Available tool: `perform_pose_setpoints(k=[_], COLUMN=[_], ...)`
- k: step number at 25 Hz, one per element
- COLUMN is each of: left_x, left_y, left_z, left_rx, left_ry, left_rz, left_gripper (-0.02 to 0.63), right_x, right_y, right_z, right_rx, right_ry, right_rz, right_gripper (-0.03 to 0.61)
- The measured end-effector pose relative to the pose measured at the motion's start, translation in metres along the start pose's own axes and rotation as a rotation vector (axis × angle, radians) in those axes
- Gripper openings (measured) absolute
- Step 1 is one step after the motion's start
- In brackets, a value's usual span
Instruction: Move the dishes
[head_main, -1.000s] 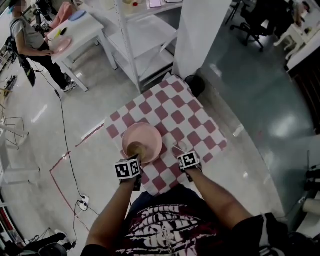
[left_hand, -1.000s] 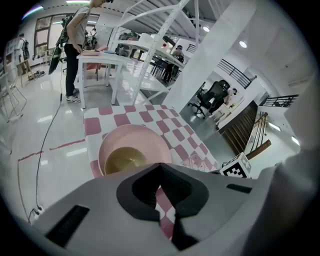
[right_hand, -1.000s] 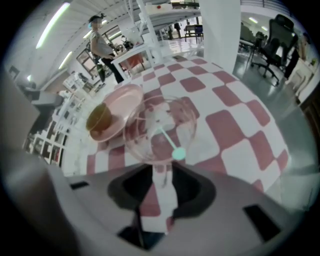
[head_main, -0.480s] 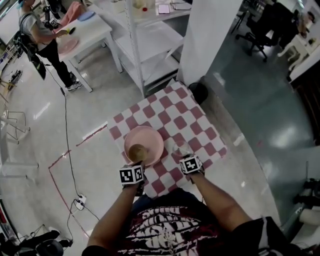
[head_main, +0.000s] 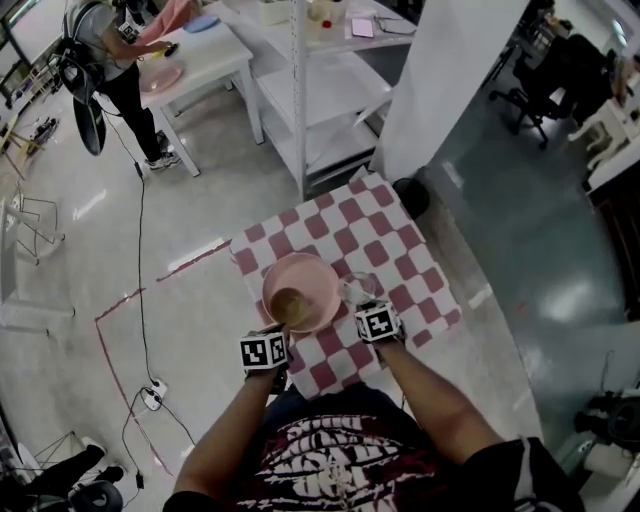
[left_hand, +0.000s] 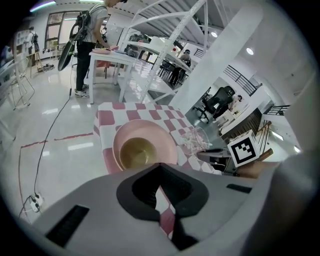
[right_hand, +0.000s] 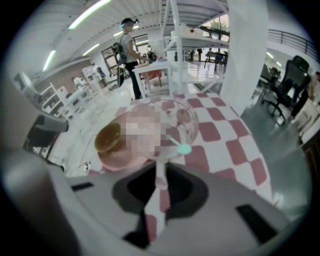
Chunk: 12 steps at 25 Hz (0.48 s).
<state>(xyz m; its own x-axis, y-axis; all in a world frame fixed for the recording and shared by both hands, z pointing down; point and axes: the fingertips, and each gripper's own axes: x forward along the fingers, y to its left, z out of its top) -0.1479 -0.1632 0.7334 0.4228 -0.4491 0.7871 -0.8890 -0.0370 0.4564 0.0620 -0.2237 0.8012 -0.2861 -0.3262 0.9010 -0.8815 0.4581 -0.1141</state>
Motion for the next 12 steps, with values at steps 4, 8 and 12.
perform_pose_setpoints(k=[4,8,12], left_x=[-0.012,-0.019,-0.025], left_y=[0.018,0.035,0.05], left_z=[-0.003,-0.008,-0.015], left_rx=[-0.031,-0.046,-0.066], left_ry=[-0.008,-0.008,-0.004], left_rz=[0.017,0.036,0.053], left_gripper=[0.025,0.025,0.025], right_x=[0.017,0.036,0.055], right_y=[0.02,0.035,0.053], right_z=[0.013,0.02,0.02], right_rx=[-0.016,-0.036,-0.063], right_ry=[0.022,0.061,0.095], right_rz=[0.026,0.042,0.065], right_gripper=[0.061,0.061,0.061])
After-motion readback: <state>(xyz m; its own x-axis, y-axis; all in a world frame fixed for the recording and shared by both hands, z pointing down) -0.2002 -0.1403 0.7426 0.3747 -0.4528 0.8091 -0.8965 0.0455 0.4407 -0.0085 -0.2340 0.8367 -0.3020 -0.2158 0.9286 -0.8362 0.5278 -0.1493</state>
